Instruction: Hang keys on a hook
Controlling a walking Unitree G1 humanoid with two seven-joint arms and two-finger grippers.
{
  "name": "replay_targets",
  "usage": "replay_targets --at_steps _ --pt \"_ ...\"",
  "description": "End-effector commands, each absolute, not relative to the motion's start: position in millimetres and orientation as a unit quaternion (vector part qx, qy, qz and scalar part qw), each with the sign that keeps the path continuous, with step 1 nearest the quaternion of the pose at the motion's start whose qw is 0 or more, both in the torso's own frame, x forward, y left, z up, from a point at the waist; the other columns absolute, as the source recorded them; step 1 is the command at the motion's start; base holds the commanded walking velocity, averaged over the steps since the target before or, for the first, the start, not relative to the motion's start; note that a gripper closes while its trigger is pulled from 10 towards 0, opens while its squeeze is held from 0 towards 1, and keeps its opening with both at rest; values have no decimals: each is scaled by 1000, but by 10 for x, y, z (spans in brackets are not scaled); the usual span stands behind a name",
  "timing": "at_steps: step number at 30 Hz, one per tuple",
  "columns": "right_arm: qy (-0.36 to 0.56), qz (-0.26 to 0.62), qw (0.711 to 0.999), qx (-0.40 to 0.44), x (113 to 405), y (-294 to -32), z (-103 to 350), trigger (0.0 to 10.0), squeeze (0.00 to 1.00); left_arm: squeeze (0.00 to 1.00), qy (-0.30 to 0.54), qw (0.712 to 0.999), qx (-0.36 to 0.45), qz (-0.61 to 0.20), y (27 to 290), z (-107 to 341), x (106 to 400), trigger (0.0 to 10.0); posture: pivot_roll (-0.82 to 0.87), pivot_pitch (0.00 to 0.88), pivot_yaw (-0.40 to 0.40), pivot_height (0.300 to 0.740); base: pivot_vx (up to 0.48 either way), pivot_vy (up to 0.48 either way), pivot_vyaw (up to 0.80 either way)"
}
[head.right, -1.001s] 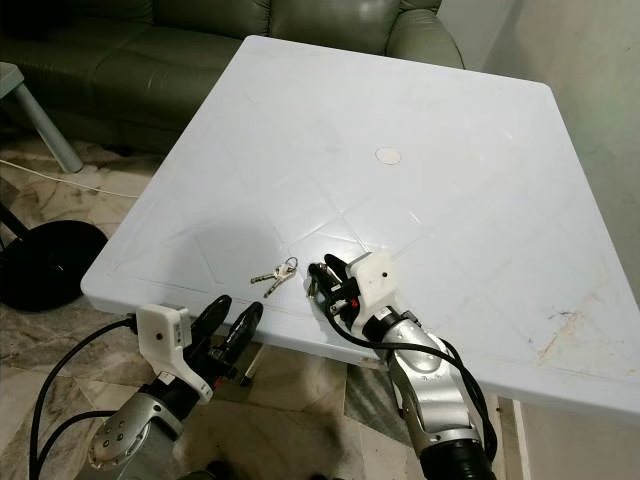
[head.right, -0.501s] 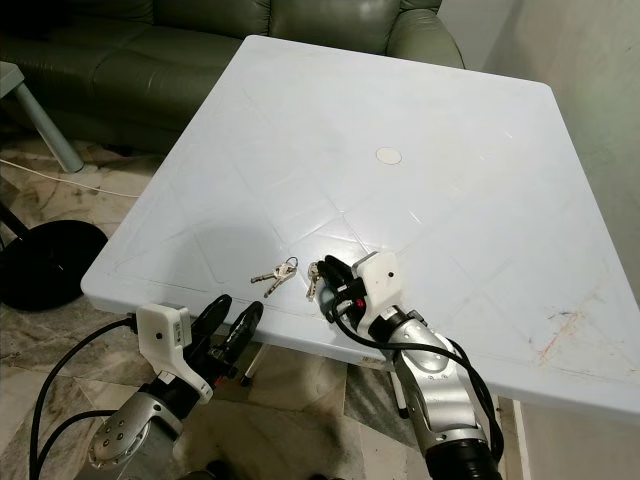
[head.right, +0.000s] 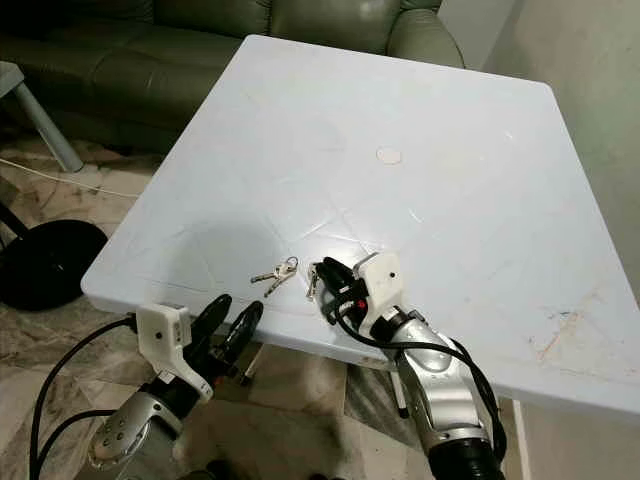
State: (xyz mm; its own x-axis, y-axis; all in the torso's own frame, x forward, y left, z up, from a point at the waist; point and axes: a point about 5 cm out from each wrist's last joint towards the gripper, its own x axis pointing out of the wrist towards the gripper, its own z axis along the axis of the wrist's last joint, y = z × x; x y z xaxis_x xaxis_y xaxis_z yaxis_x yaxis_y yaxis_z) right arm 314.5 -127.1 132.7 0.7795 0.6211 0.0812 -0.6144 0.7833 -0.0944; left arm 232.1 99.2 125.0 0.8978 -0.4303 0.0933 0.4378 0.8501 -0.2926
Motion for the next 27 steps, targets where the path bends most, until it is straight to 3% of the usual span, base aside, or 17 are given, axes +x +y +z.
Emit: replay_targets --at_steps 1,13,14,16,17,27 --pt "-48 328 943 -38 3137 -1298 1294 10000 0 0 -3 962 -158 -222 985 1229 2314 10000 140 242 -92 740 0 0 0" --pt "-49 322 944 -44 3141 -1299 1272 10000 0 0 -4 961 -163 -222 982 1240 2318 10000 140 242 -93 740 0 0 0" --pt "-50 322 944 -43 3141 -1302 1274 8353 0 0 -5 961 -163 -222 982 1240 2316 10000 140 242 -93 740 0 0 0" --pt "-51 322 944 -43 3142 -1306 1278 8275 0 0 -4 961 -164 -222 981 1241 2316 10000 140 242 -93 740 0 0 0" --pt "-49 323 944 -43 3144 -1310 1275 10000 0 0 -4 961 -164 -222 981 1240 2313 10000 140 243 -93 740 0 0 0" --pt "-49 324 944 -43 3149 -1338 1273 10000 0 0 -3 961 -166 -223 975 1238 2315 10000 140 243 -94 740 0 0 0"
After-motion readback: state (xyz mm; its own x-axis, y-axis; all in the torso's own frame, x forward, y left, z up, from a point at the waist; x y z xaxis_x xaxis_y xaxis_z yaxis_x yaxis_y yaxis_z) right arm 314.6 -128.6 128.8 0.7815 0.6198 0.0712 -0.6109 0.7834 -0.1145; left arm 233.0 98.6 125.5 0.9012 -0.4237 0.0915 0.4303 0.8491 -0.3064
